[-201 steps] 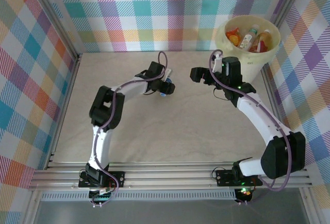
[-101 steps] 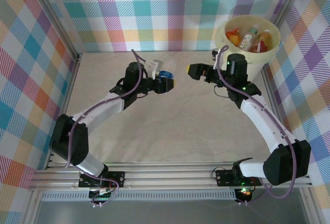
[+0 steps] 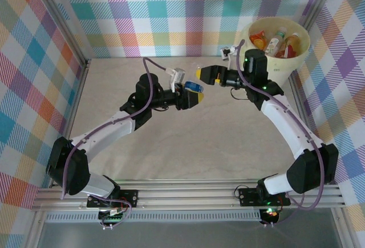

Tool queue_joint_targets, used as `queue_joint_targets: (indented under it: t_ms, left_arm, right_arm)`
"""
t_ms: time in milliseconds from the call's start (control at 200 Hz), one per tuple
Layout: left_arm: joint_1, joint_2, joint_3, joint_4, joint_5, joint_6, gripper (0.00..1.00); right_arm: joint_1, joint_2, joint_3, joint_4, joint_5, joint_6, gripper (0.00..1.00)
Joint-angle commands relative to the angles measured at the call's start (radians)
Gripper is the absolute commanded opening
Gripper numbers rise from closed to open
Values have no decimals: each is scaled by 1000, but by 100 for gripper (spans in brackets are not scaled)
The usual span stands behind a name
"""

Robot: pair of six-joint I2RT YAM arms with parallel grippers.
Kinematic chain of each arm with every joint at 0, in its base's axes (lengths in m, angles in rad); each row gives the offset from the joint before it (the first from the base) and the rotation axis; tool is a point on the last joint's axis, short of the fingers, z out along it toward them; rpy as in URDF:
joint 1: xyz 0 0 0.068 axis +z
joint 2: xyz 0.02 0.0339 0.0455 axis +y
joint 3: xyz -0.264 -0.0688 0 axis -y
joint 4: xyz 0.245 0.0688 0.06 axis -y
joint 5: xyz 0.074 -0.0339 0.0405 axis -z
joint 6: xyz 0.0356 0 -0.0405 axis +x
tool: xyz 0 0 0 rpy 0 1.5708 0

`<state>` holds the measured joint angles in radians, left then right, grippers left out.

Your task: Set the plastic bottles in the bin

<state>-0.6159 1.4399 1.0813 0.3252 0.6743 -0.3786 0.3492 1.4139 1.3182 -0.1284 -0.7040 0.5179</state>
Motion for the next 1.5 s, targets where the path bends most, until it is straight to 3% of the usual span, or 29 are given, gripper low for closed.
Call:
queue_joint_targets:
  t_ms: [0,215,425,565,690,905,1005,1200,1495]
  left_arm:
    - [-12,-2,7,57,43,-10,49]
    - [-24,24,32,68,96,-8,49]
    - [-32,40,46,25,84,20,49]
    - [-32,44,51,12,72,19,50]
    - [-32,48,59,-13,37,22,57]
    - [-32,59,84,-127,-65,23,87]
    - [-32,54,82,-141,-71,22,96]
    - [-31,-1,51,-162,-131,39,100]
    - [-30,-161,-62,-215,-469,35,100]
  right_arm:
    - [15,13,37,38,-110,24,100]
    - [30,24,15,110,-117,81,96]
    - [33,9,-4,125,-2,134,69]
    - [33,-9,-18,103,33,119,57]
    - [33,-10,-14,76,78,102,48]
    - [30,-21,1,22,186,71,42]
    - [23,-24,15,-22,242,38,41]
    - [-21,-35,70,-114,334,-48,39]
    - [-125,-67,168,-222,470,-189,39]
